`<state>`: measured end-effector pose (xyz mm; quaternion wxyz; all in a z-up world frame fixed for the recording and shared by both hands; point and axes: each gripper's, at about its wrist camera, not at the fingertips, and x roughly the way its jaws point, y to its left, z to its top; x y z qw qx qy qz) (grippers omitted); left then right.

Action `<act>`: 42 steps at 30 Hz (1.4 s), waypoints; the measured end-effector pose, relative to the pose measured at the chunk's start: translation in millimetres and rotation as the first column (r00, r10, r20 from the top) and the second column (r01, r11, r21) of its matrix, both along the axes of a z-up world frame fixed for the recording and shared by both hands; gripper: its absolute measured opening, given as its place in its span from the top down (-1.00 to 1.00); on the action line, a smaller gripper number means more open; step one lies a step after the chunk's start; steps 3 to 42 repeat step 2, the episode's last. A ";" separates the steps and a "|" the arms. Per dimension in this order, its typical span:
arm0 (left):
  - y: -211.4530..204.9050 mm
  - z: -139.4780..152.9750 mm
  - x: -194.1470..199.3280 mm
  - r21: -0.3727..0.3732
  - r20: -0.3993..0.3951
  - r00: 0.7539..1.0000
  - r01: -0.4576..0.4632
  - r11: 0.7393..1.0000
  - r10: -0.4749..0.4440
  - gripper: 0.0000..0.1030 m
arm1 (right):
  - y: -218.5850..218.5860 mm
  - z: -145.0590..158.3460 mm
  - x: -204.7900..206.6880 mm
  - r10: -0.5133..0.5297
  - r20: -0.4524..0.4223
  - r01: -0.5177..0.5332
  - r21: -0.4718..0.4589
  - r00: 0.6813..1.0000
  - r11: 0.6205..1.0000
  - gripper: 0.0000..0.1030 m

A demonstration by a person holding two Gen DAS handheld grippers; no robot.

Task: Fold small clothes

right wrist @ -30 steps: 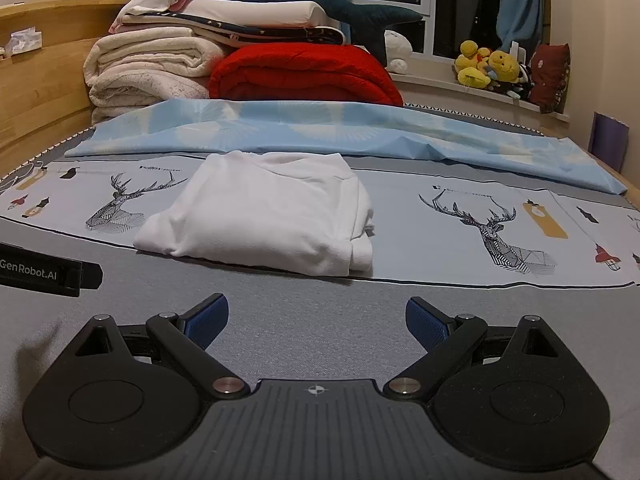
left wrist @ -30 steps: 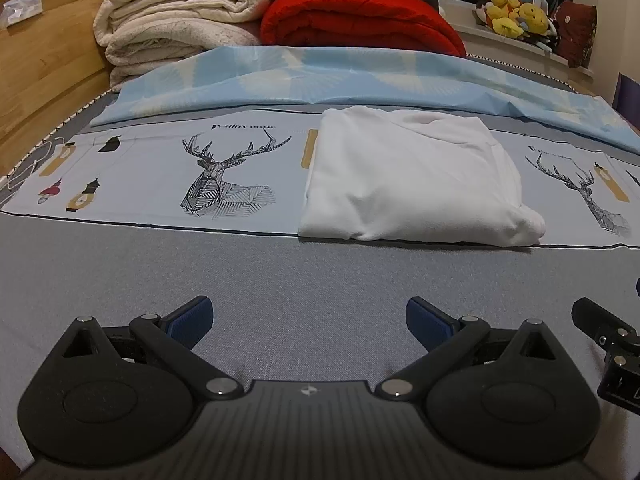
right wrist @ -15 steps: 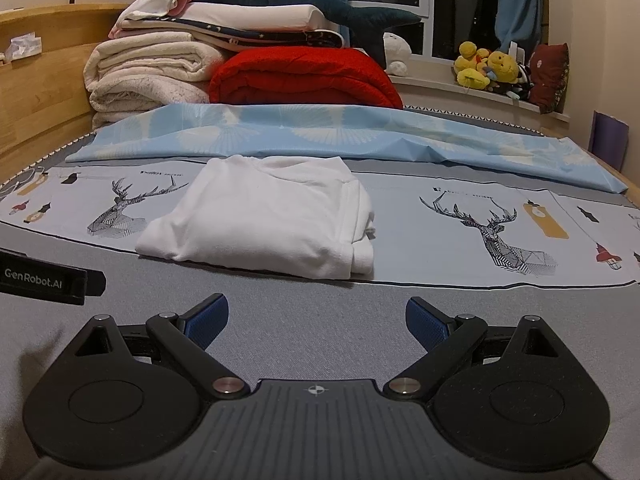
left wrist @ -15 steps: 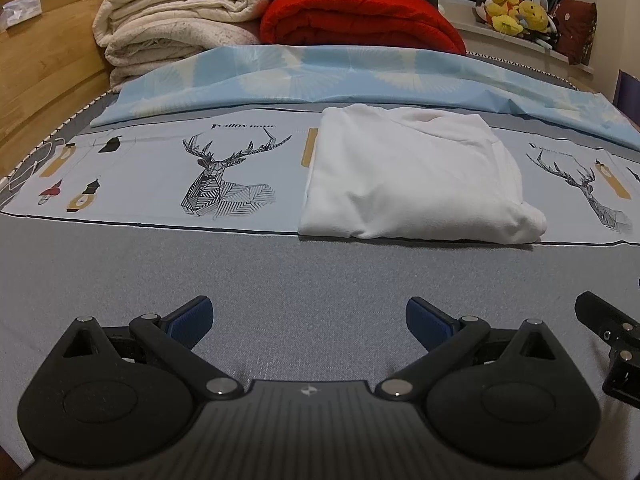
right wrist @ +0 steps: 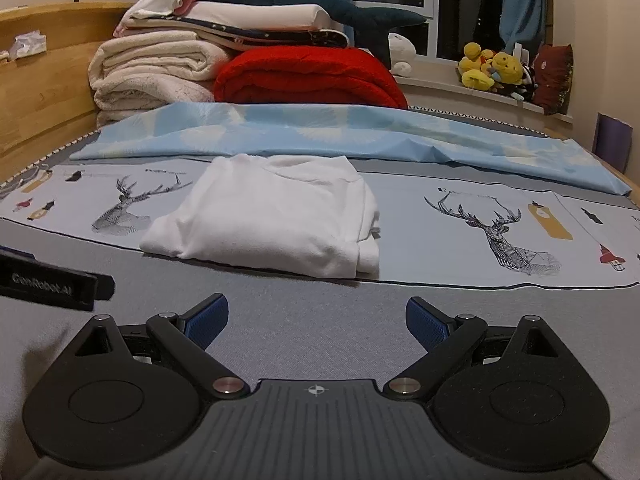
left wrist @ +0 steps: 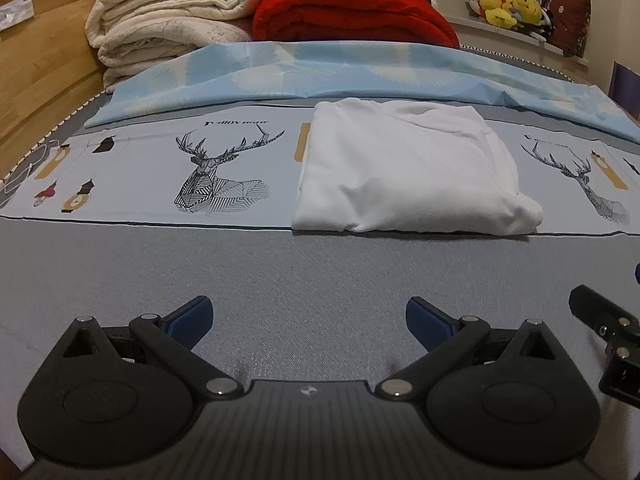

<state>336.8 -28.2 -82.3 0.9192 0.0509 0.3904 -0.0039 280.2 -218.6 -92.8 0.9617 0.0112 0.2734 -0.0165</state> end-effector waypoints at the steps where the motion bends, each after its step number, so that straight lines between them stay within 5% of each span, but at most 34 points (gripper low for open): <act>1: -0.1 -0.4 0.1 -0.001 -0.002 1.000 -0.001 1.000 0.001 -0.99 | -0.2 0.3 -0.2 0.004 0.002 -0.004 0.007 1.000 1.000 -0.85; 42: 0.2 -0.8 1.0 -0.004 -0.007 1.000 -0.003 1.000 0.003 -0.99 | -0.4 0.3 -0.3 0.006 0.004 -0.006 0.016 1.000 1.000 -0.85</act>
